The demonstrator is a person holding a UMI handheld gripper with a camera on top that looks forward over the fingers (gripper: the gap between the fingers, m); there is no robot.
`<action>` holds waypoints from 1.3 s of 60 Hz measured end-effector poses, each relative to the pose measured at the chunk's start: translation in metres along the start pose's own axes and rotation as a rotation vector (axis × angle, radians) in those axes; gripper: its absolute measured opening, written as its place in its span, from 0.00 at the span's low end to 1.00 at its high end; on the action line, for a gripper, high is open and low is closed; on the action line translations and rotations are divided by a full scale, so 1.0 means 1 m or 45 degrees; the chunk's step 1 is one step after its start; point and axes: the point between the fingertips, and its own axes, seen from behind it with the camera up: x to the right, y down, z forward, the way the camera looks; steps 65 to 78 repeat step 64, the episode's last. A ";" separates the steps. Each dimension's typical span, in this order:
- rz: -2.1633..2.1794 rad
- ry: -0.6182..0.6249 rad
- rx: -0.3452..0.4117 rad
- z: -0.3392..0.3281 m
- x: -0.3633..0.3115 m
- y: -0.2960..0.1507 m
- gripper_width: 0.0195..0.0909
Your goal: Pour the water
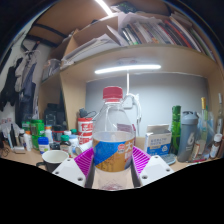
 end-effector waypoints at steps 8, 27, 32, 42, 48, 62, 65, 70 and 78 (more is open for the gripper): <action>0.020 0.010 -0.046 -0.001 0.005 0.005 0.66; 0.083 0.015 -0.183 -0.079 0.005 0.002 0.91; 0.102 0.013 -0.179 -0.117 0.007 -0.010 0.91; 0.053 0.038 -0.162 -0.202 0.010 -0.030 0.90; -0.007 0.026 -0.165 -0.246 0.008 -0.037 0.90; 0.029 -0.010 -0.114 -0.324 -0.007 -0.058 0.90; 0.037 -0.020 -0.114 -0.333 -0.011 -0.057 0.90; 0.037 -0.020 -0.114 -0.333 -0.011 -0.057 0.90; 0.037 -0.020 -0.114 -0.333 -0.011 -0.057 0.90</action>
